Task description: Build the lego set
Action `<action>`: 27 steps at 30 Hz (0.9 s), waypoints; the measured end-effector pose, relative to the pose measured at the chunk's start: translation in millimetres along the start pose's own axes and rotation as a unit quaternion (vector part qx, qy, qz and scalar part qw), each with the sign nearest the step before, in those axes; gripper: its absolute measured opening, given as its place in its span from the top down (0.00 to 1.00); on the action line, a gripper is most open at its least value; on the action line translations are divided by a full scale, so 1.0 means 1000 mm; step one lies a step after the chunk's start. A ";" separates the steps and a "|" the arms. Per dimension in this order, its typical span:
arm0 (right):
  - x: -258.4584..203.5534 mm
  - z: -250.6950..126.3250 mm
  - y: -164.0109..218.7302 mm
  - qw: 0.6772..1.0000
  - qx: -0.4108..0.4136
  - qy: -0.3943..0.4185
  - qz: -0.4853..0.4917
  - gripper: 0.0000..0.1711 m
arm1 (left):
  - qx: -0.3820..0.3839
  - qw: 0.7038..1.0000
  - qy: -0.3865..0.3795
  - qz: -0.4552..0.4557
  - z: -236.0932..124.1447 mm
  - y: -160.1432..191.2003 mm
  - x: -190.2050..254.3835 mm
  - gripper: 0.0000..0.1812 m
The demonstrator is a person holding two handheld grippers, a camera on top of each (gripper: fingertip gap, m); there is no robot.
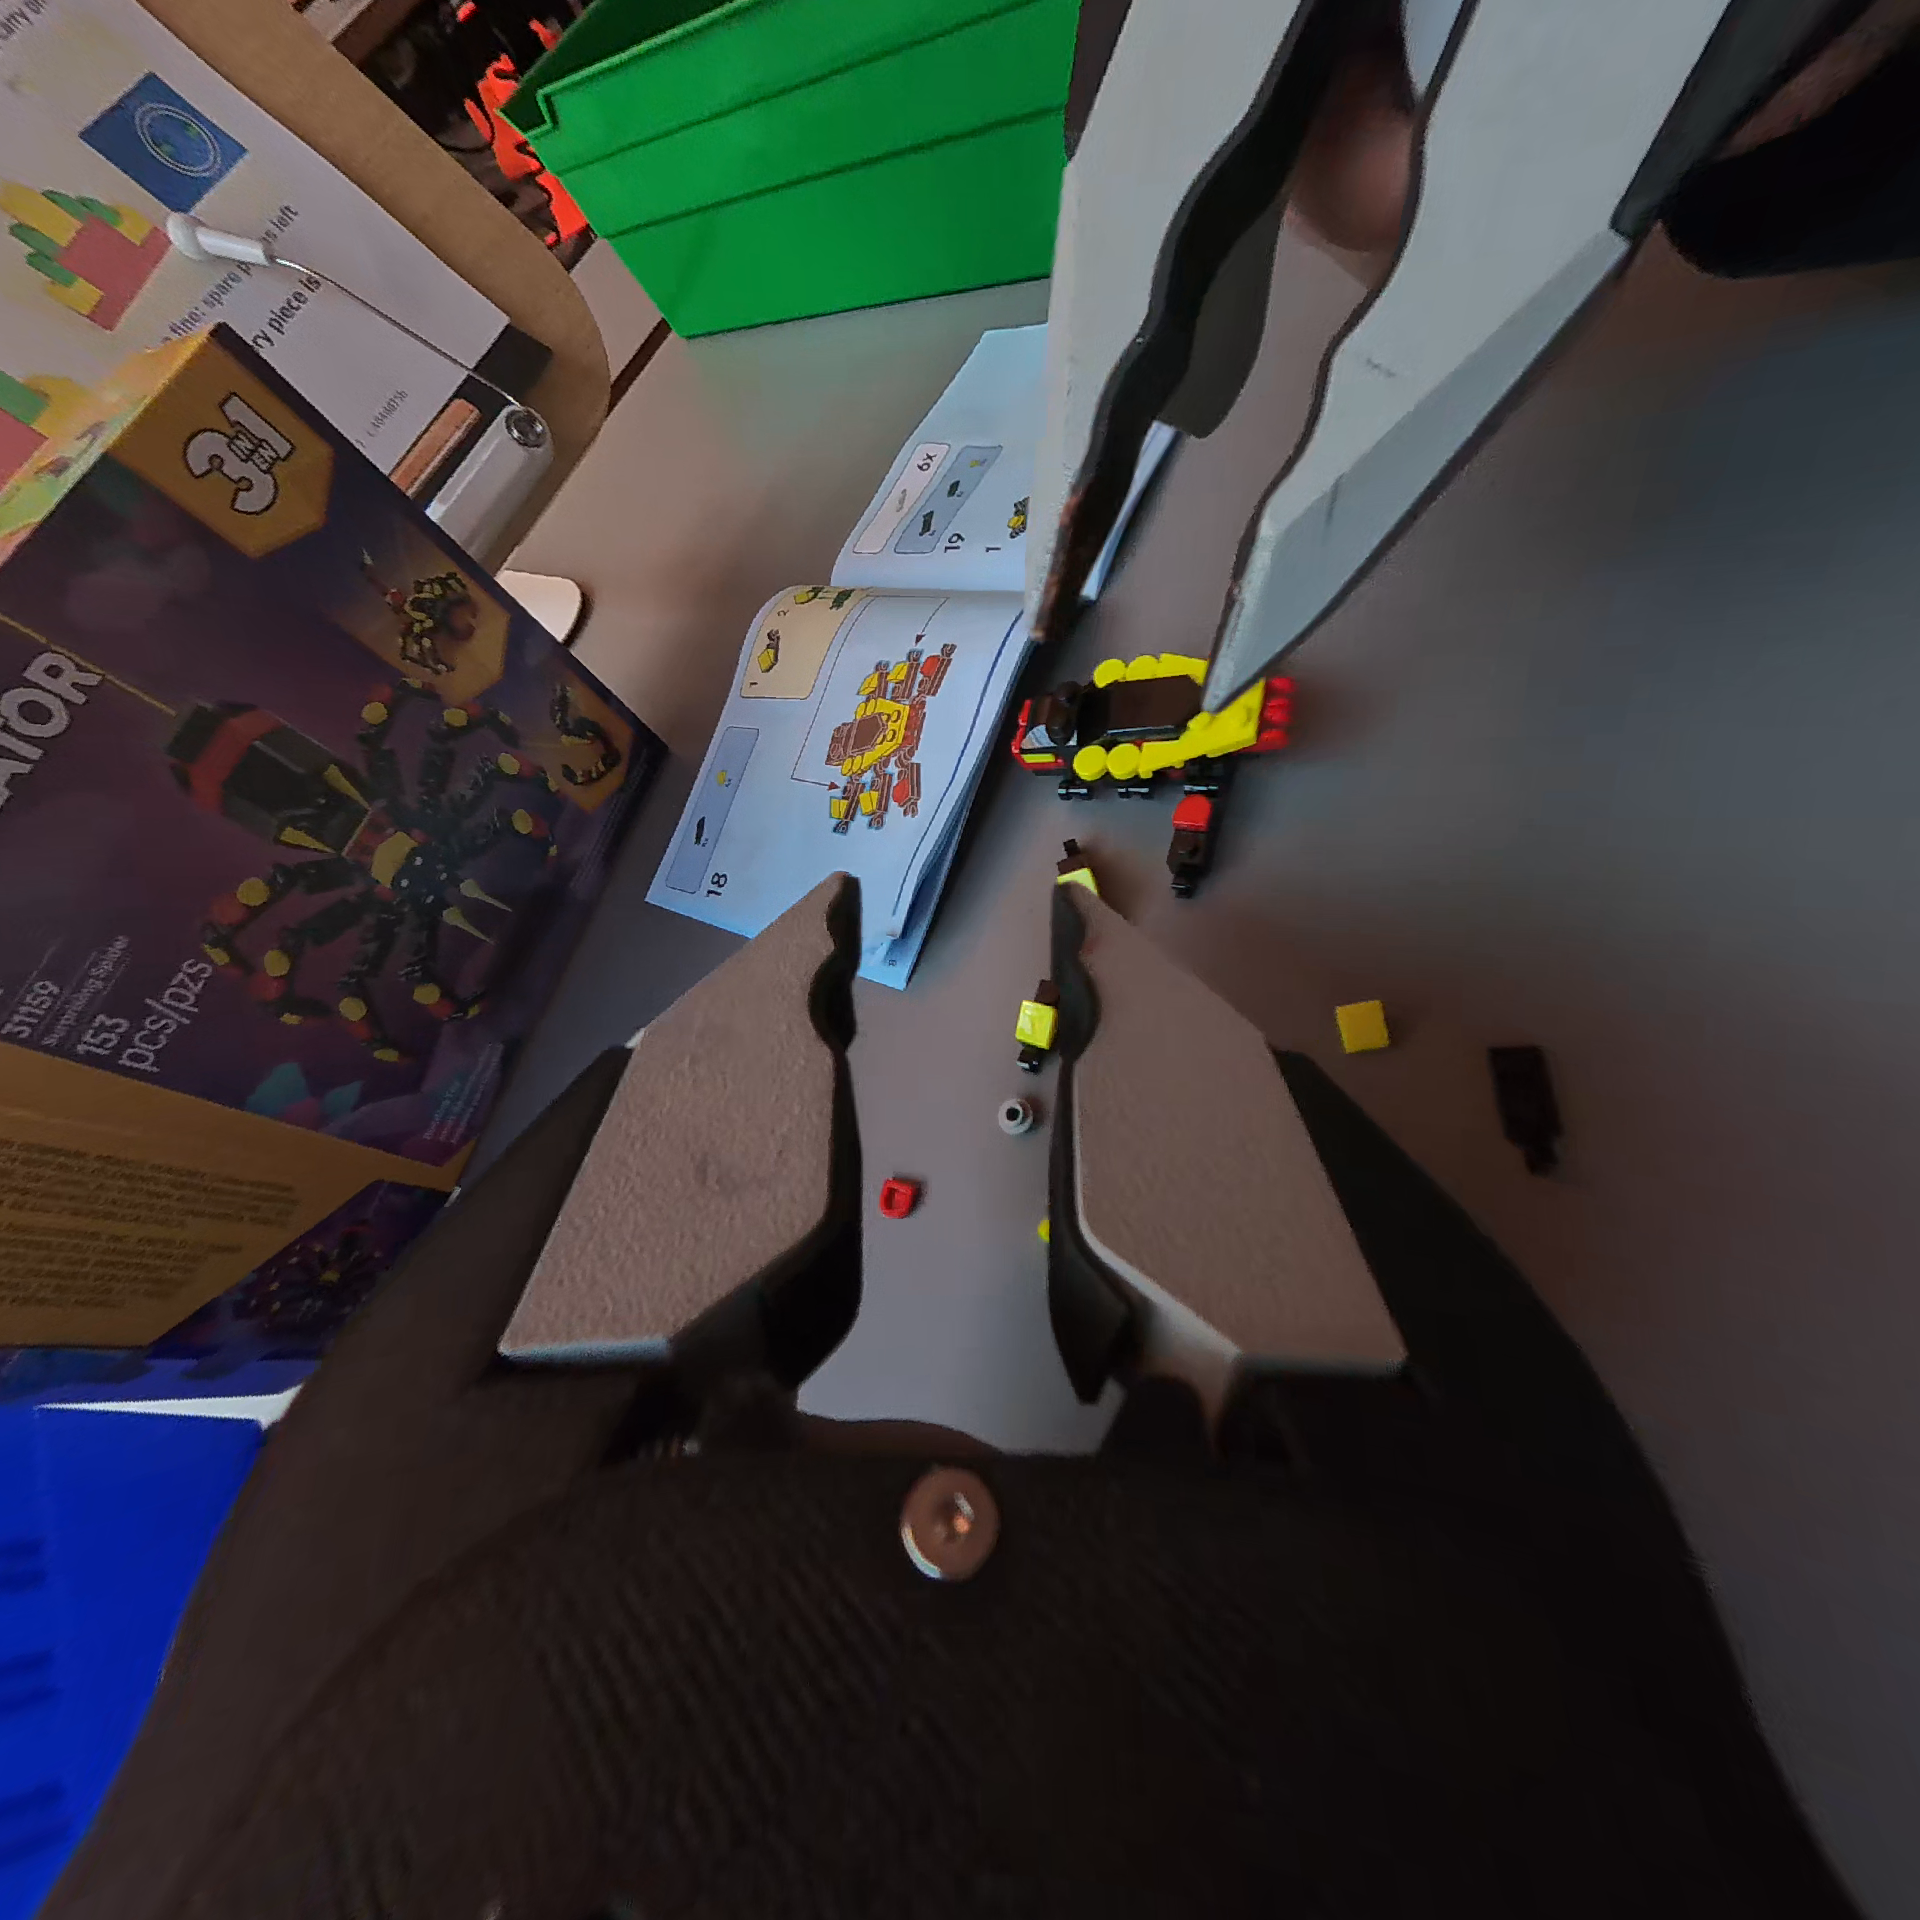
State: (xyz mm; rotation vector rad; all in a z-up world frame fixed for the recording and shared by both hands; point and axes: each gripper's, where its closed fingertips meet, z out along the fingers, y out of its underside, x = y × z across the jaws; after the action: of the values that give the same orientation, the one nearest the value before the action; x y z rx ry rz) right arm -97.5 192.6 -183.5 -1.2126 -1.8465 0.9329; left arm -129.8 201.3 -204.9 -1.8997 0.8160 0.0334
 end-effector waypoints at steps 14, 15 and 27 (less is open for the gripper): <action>-0.053 0.025 0.027 0.989 -0.059 -0.105 -0.089 0.91 | -0.015 0.998 -0.057 0.032 -0.001 0.004 -0.014 0.82; -0.055 0.027 0.029 0.988 -0.065 -0.107 -0.096 0.91 | -0.019 0.997 -0.063 0.037 -0.001 0.005 -0.015 0.82; -0.062 0.028 0.029 0.970 -0.065 -0.180 -0.149 0.93 | -0.030 0.994 -0.082 0.069 0.000 0.007 -0.015 0.82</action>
State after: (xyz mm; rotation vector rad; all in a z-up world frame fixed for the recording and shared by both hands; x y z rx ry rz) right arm -91.2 137.9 -233.2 -0.8406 -2.3340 0.9148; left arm -145.4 207.7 -204.9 -1.8653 0.8406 0.2977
